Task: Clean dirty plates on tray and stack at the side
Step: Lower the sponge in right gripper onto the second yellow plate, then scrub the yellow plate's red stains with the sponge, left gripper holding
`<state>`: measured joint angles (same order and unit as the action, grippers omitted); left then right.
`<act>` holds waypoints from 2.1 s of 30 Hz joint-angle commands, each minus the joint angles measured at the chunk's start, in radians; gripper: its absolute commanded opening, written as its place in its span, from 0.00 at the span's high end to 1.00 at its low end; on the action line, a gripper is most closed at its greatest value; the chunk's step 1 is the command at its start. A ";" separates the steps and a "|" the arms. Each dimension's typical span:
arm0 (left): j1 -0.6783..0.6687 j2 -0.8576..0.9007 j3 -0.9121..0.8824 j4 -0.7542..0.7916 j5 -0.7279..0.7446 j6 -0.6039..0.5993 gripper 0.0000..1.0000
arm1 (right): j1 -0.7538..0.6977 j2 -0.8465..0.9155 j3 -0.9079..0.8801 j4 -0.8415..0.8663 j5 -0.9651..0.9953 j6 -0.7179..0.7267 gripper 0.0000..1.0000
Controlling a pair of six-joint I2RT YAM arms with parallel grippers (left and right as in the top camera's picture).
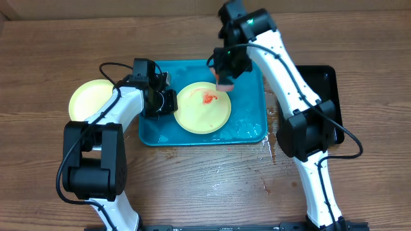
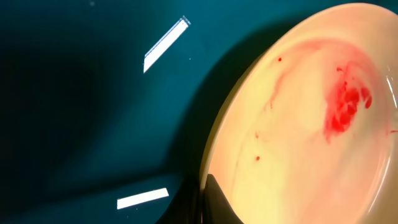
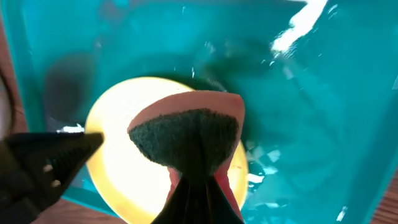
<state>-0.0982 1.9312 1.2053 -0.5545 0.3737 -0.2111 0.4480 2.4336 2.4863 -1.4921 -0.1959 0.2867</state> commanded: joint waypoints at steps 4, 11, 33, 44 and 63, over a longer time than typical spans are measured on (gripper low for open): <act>0.005 -0.042 0.043 0.010 0.034 0.032 0.96 | 0.035 -0.035 -0.112 0.046 -0.008 -0.006 0.96; 0.006 -0.042 0.043 -0.003 0.000 0.032 0.96 | 0.057 -0.035 -0.284 0.175 -0.008 -0.002 0.96; 0.005 -0.042 0.043 -0.077 -0.012 0.081 0.96 | 0.122 -0.034 -0.539 0.578 -0.203 0.055 0.96; 0.007 -0.042 0.043 -0.076 -0.018 0.081 0.96 | 0.219 -0.034 -0.539 0.549 -0.199 0.044 0.96; 0.008 -0.042 0.043 -0.074 -0.037 0.077 0.96 | 0.019 -0.037 -0.480 0.316 0.107 -0.029 0.96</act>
<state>-0.0982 1.9278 1.2240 -0.6323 0.3489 -0.1493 0.4824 2.3890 1.9896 -1.1961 -0.2581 0.2630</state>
